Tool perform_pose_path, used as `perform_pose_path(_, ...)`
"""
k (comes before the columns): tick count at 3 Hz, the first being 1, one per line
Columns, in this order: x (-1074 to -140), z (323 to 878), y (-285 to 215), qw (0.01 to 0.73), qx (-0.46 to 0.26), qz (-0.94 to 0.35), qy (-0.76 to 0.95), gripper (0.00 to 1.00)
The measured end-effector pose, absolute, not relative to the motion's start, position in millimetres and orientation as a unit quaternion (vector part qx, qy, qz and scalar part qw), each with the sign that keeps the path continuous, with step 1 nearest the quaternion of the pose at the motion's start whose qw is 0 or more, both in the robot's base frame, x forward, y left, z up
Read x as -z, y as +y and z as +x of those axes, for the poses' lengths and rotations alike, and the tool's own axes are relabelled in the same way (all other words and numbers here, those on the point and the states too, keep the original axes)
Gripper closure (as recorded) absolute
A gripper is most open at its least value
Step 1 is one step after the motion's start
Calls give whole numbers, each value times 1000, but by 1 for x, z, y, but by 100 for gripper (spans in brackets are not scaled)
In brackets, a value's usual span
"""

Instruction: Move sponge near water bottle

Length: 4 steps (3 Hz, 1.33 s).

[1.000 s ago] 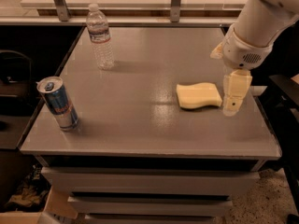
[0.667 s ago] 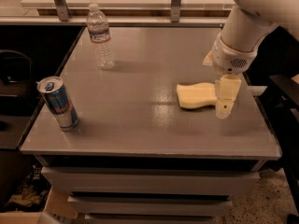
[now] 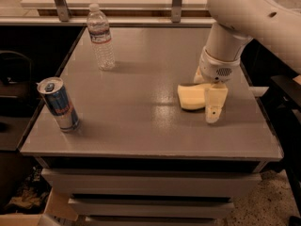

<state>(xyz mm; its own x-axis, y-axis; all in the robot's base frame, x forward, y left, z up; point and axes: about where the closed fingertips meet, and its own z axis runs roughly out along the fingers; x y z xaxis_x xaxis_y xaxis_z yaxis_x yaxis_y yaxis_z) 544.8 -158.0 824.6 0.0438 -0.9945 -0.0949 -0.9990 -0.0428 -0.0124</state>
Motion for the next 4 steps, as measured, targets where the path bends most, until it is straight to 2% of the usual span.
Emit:
perform_pose_path(3, -832, 548, -156, 29, -36, -726, 687, 88)
perform_pose_path(4, -864, 557, -172, 53, -20, -721, 691, 100)
